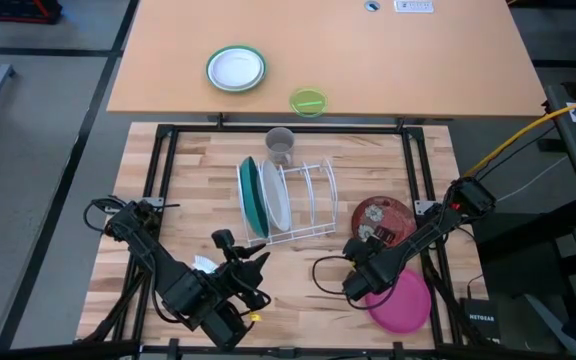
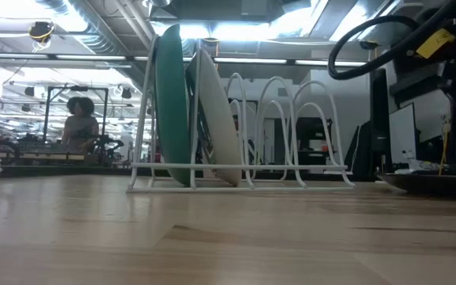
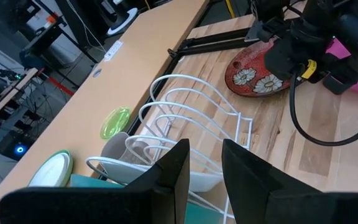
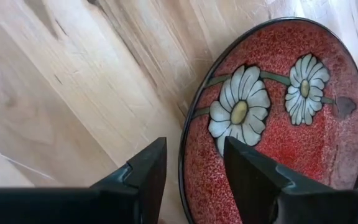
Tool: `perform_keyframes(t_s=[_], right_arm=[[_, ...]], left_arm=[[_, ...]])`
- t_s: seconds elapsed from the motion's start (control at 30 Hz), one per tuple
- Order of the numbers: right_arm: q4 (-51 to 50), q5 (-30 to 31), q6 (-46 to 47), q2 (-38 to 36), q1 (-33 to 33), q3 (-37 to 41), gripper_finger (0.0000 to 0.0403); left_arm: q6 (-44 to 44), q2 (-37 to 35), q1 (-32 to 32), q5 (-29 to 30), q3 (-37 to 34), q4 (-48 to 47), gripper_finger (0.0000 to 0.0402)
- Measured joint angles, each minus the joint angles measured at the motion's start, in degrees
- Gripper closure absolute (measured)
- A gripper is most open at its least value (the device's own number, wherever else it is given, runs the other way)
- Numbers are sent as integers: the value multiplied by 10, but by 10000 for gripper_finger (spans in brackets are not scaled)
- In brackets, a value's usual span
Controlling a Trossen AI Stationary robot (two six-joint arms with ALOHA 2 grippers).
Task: Sort dishes
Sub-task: Put the red plate into the dish rack
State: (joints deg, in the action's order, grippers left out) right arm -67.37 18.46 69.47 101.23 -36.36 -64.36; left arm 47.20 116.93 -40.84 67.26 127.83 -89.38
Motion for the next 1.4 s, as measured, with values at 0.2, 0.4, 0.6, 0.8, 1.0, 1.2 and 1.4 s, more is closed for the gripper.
perform_keyframes(t_s=[0.2, 0.4, 0.6, 0.8, 1.0, 1.2, 1.4], right_arm=[[5, 21, 12, 2, 0, 0, 240], [5, 18, 12, 31, 0, 0, 240], [4, 3, 9, 81, 0, 0, 240], [-4, 4, 8, 114, 0, -2, 240], [-12, 9, 8, 137, -1, -3, 240], [-38, 19, 8, 142, -1, 0, 262], [-41, 17, 8, 143, 0, 1, 338]], left_arm=[[5, 0, 0, 0, 0, 0, 318], [9, 0, 0, 0, 0, 6, 318], [10, 0, 1, 0, 0, 11, 318], [0, 0, 2, 0, 0, 16, 318], [-2, 0, 2, 0, 0, 16, 318], [-3, 0, 2, 0, 0, 16, 318], [-12, 0, 2, 0, 0, 16, 318]])
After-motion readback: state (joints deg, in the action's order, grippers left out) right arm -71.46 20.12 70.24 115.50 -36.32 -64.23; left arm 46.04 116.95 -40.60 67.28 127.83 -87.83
